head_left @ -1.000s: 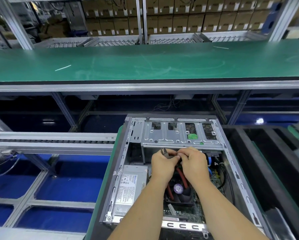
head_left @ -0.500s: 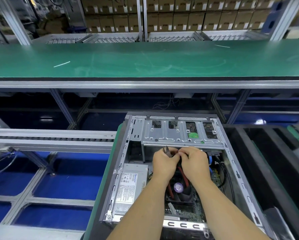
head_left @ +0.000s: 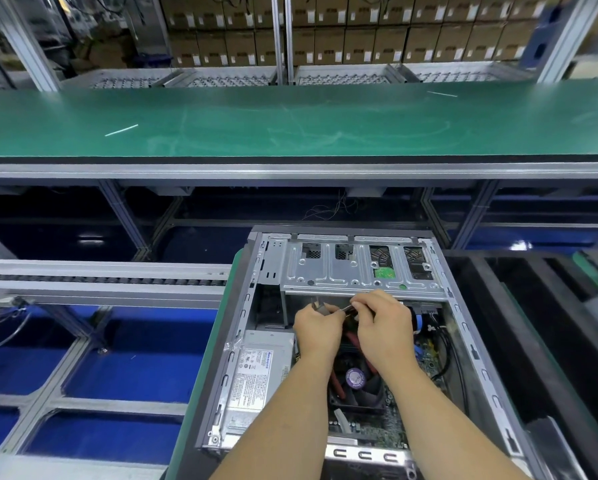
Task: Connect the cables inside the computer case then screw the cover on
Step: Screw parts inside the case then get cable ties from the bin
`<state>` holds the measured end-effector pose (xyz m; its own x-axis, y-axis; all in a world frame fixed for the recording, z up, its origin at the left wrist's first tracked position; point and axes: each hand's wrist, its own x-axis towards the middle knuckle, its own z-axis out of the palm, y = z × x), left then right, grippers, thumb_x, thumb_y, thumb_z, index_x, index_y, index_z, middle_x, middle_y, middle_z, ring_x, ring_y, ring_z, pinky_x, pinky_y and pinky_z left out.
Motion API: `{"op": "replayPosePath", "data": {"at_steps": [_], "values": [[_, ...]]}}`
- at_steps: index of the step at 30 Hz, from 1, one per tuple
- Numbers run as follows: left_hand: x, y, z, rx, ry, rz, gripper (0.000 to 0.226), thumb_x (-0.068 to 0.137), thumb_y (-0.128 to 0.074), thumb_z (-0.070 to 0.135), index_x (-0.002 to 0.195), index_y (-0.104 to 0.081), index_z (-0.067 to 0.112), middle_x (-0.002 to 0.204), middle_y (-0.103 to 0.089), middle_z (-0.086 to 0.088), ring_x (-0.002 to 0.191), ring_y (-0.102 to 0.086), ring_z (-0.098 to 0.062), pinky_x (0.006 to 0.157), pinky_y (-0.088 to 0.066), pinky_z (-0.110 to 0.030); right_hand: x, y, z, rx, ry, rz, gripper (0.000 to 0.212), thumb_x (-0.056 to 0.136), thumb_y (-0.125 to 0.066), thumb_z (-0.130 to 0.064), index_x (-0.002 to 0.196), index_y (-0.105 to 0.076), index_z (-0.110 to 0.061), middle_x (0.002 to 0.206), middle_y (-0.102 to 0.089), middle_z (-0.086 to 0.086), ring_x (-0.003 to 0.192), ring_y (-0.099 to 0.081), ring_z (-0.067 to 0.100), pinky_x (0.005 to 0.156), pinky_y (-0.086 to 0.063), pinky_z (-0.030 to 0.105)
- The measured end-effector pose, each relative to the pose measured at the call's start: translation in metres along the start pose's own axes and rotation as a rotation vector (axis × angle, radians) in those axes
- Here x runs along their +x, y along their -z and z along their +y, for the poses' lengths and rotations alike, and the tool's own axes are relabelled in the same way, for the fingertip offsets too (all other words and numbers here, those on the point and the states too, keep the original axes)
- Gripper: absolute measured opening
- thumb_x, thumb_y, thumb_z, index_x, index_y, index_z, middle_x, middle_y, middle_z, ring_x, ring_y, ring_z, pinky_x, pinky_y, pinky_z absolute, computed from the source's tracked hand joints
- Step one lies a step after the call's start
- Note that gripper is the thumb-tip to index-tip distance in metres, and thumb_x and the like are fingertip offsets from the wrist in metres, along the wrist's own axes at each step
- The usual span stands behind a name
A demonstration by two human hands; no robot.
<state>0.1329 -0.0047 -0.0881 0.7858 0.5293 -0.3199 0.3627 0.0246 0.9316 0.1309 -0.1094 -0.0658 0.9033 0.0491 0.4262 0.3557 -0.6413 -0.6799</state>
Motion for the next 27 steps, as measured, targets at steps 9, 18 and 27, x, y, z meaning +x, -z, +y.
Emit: {"op": "replayPosePath", "data": {"at_steps": [9,18,27], "values": [[0.001,-0.001,-0.001,-0.164,0.195,0.008,0.027,0.062,-0.079,-0.001,0.070,-0.057,0.013,0.066,-0.060,-0.007,0.061,-0.054,-0.022,0.061,-0.046,-0.031,-0.005,0.013,-0.004,0.103,0.064,0.038,0.018,0.085,-0.067,0.009,0.081,-0.074,-0.007,0.074,-0.063,-0.006,0.068,-0.059,0.007,0.069,-0.042,0.009],[0.003,0.000,-0.003,-0.138,0.255,-0.027,0.021,0.063,-0.078,0.010,0.071,-0.059,0.013,0.065,-0.060,-0.008,0.058,-0.051,-0.022,0.060,-0.045,-0.031,-0.004,0.014,-0.003,0.184,0.035,-0.027,0.023,0.087,-0.067,0.008,0.078,-0.072,-0.012,0.073,-0.060,-0.014,0.069,-0.058,0.002,0.070,-0.046,0.015],[-0.015,0.021,0.018,-0.300,0.319,-0.246,0.021,0.087,-0.068,0.018,0.099,-0.063,0.002,0.073,-0.055,-0.011,0.050,-0.047,-0.017,0.040,-0.031,-0.021,0.005,0.019,-0.006,0.534,-0.443,-0.256,0.018,0.096,-0.064,-0.006,0.083,-0.073,-0.015,0.080,-0.075,0.000,0.079,-0.070,0.014,0.076,-0.056,0.028]]}}
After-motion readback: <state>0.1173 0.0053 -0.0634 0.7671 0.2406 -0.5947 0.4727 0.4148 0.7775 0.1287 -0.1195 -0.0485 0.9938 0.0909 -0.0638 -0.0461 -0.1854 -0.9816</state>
